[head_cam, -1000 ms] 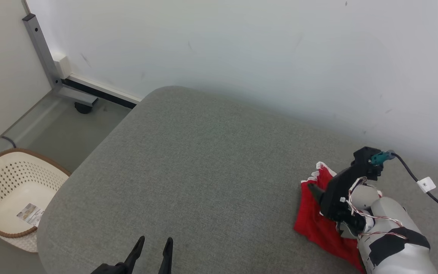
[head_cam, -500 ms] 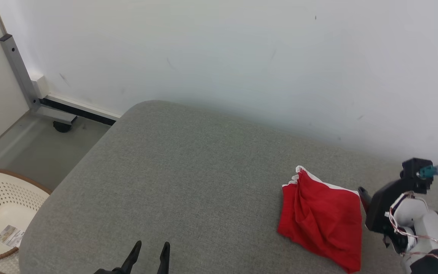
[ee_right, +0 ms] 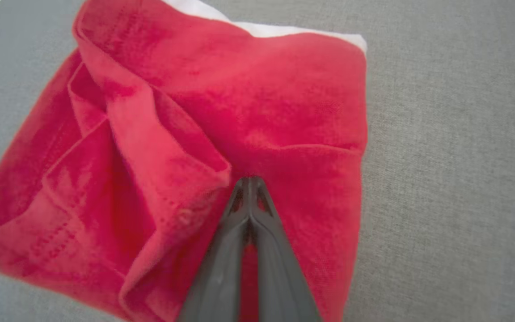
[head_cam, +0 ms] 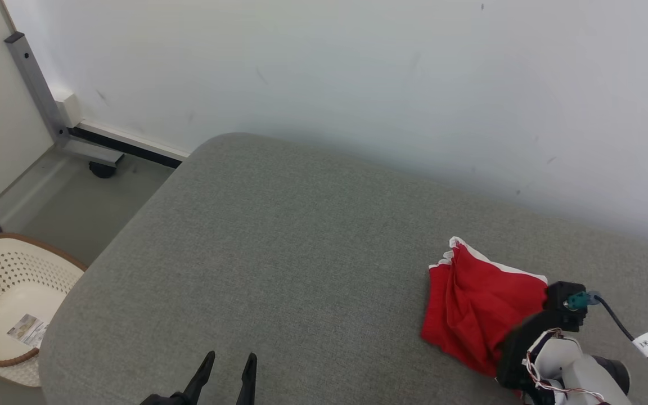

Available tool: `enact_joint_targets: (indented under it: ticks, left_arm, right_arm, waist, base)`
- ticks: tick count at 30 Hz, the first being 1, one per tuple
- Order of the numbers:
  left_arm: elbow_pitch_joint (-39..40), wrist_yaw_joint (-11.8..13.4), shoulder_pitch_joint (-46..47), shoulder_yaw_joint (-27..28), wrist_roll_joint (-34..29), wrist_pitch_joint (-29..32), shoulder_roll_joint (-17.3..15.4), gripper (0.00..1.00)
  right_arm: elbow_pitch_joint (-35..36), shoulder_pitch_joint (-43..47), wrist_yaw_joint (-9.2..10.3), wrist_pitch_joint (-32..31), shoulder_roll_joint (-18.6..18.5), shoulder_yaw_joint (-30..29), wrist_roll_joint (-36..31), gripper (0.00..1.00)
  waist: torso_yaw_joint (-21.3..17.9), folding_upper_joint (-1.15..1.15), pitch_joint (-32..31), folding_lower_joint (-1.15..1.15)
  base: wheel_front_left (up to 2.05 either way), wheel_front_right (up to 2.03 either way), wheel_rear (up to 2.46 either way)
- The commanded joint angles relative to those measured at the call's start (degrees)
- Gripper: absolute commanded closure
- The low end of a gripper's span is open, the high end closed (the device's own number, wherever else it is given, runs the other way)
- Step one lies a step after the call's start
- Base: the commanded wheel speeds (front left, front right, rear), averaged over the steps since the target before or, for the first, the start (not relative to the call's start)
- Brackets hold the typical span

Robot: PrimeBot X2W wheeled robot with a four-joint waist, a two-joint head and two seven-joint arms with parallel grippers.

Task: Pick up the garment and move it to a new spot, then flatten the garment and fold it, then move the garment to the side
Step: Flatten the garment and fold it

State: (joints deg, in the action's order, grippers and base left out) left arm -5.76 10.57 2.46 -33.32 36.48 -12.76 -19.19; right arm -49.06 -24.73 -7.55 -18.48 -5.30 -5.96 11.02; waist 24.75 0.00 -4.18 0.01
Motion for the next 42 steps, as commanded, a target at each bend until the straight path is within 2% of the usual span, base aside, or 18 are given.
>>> enact_joint_targets:
  ticks: [1, 9, 15, 19, 20, 21, 25, 29, 34, 40, 42]
  left_arm:
    - [-0.20, -0.16, 0.70, 0.01, 0.55, -0.30, 0.15, 0.00]
    - [-0.70, 0.05, 0.13, 0.67, 0.86, -0.45, -0.51, 0.00]
    - [-0.78, -0.17, 0.39, 0.45, 1.18, -0.53, -0.35, 0.00]
    - [-0.87, 0.11, 0.33, 0.68, 1.27, -0.59, -0.54, 0.00]
    - [-0.87, 0.22, 0.20, 0.74, 1.29, -0.63, -0.61, 0.00]
    - [-0.88, 0.33, 0.02, 0.85, 1.35, -0.69, -0.69, 0.00]
    - [-0.59, 0.64, -1.01, 1.26, 1.58, -0.89, -0.98, 0.00]
    - [-0.07, 0.85, -1.69, 1.38, 1.72, -1.06, -1.18, 0.00]
    - [0.64, 0.47, -1.87, 1.19, 1.00, -1.41, -1.36, 0.00]
    - [1.39, 0.36, -2.08, 1.34, 0.25, -1.86, -1.18, 0.00]
    - [1.43, 0.23, -1.97, 1.24, 0.04, -1.94, -0.89, 0.00]
  right_arm:
    - [-0.23, -0.45, 0.12, 0.27, 0.73, 0.85, 0.97, 1.00]
    - [0.65, -1.67, 0.12, -0.53, 2.36, 11.01, 5.74, 1.00]
    - [1.96, -2.00, 0.12, -1.04, 2.34, 21.95, 14.73, 1.00]
    - [3.69, -3.92, 0.12, -0.51, 2.38, 26.64, 20.11, 1.00]
    - [4.19, -4.58, 0.12, -0.23, 2.37, 27.09, 20.92, 0.72]
    - [4.38, -5.34, 0.12, -0.15, 2.36, 27.13, 21.77, 0.00]
    - [4.20, -8.91, 0.12, -1.75, 2.24, 25.08, 21.33, 0.00]
    - [3.91, -10.91, 0.12, -3.36, -1.18, 20.29, 17.40, 0.00]
    - [2.43, -8.80, 0.12, -5.31, -5.08, 11.50, 11.91, 0.00]
    - [0.92, -5.35, 0.12, -5.83, -5.85, 4.31, 5.44, 0.00]
    - [0.15, -4.16, 0.12, -5.28, -4.43, 1.15, 3.48, 0.00]
  waist:
    - [0.78, 0.00, 0.05, -0.01]
    - [1.08, 0.00, -0.65, -0.01]
    - [0.87, 0.00, -1.03, -0.01]
    - [0.27, 0.00, -1.38, -0.01]
    - [0.09, 0.00, -1.52, -0.01]
    - [-0.15, 0.00, -1.73, -0.01]
    - [-1.15, 0.00, -2.60, -0.01]
    - [-2.12, 0.00, -3.19, -0.01]
    - [-2.75, 0.00, -3.14, -0.01]
    - [-3.41, 0.00, -2.03, -0.01]
    - [-3.55, 0.00, -1.36, -0.01]
  base:
    - [0.00, 0.00, 0.00]
    - [0.00, 0.00, 0.00]
    - [0.00, 0.00, 0.00]
    - [0.00, 0.00, 0.00]
    - [0.00, 0.00, 0.00]
    - [0.00, 0.00, 0.00]
    - [0.00, 0.00, 0.00]
    - [0.00, 0.00, 0.00]
    - [0.00, 0.00, 0.00]
    - [0.00, 0.00, 0.00]
    - [0.00, 0.00, 0.00]
